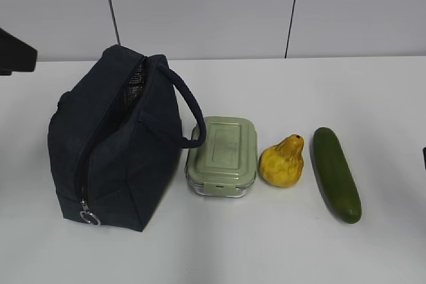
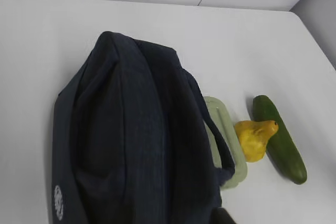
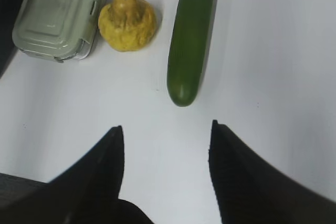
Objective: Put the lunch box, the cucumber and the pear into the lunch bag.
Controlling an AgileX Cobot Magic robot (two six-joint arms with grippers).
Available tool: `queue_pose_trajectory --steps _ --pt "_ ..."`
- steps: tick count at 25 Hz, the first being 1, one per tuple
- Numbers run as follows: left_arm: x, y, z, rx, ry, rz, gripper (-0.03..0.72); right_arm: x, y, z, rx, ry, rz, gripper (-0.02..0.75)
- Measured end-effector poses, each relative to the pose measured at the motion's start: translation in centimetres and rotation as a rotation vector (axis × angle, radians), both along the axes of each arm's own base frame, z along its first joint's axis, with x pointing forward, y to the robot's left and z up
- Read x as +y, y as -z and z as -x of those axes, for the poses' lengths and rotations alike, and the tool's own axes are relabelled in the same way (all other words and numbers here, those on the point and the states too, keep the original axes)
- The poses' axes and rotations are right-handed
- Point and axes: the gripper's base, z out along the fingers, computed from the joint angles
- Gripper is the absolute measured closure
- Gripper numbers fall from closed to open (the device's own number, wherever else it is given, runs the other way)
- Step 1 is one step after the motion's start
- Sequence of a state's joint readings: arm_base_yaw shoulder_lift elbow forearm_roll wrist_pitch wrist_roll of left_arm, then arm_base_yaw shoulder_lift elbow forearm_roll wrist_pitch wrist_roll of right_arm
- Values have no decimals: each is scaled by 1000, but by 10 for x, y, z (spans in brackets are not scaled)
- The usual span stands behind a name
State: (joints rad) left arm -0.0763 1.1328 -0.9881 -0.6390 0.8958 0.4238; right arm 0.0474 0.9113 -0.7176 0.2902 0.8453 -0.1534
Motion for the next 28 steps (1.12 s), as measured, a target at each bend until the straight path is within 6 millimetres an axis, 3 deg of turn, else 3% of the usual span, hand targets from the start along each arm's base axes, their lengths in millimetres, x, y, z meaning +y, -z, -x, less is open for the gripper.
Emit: queue_pose_trajectory --steps 7,13,19,28 --pt "-9 -8 -56 23 31 51 412 -16 10 -40 53 32 -54 328" --pt "-4 0 -88 88 35 163 412 -15 23 -82 120 0 -108 328" --pt "0 16 -101 123 74 176 412 -16 39 -104 168 -39 -138 328" --pt "7 44 -110 177 121 30 412 -41 49 -110 180 23 -177 346"
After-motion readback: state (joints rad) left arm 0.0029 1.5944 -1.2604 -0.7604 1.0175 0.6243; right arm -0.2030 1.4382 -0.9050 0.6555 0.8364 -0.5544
